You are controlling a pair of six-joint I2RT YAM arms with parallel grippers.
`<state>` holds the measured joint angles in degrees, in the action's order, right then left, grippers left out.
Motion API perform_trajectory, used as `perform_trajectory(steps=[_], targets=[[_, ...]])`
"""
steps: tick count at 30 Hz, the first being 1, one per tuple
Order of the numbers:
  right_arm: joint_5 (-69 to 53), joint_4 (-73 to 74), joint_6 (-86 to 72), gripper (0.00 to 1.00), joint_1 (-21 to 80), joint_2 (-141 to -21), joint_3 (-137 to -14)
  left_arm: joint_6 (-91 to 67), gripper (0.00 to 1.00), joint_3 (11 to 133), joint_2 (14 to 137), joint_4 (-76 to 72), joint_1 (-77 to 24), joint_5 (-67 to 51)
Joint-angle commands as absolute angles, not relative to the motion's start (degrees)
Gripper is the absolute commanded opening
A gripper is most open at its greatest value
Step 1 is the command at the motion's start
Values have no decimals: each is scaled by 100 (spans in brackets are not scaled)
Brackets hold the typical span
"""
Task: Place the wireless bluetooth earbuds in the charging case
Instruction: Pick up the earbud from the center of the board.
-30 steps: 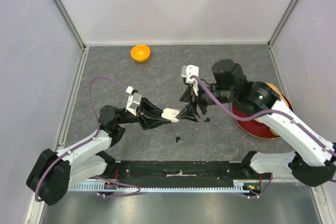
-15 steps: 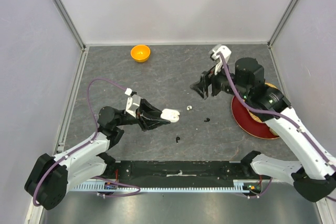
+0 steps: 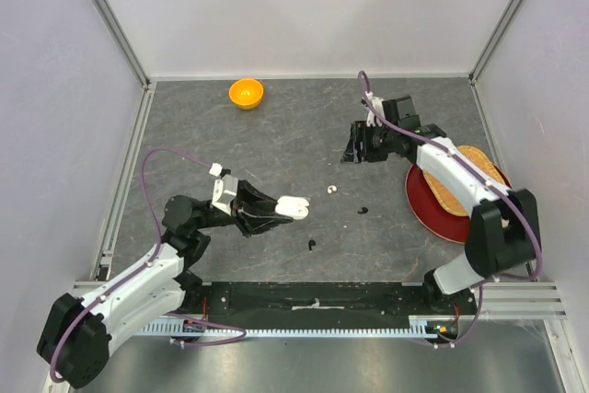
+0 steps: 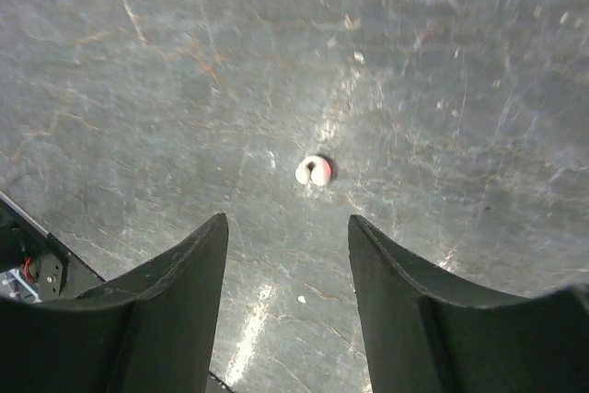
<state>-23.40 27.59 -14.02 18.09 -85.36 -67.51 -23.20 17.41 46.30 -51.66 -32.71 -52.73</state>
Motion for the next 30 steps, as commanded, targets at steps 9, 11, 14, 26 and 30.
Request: perform_trajectory(steps=[9, 11, 14, 26, 30], targets=[[-2575, 1820, -2425, 59, 1907, -9668, -6320, -2057, 2, 1547, 4333, -4852, -3287, -4984], [-2566, 1644, -2601, 59, 1960, -9825, -6302, -2057, 2, 1538, 4324, -4851, -3287, -4966], [-2514, 1468, -2786, 57, 2039, -10080, -6380, -2039, 2, 1521, 4289, -4799, -3287, -4940], [-2022, 1143, -3059, 52, 2232, -10617, -6539, -1907, 2, 1398, 3956, -4439, -3287, -4799], [-1960, 1072, -3129, 48, 2250, -10635, -6451, -1863, 2, 1336, 3911, -4403, -3287, -4746]])
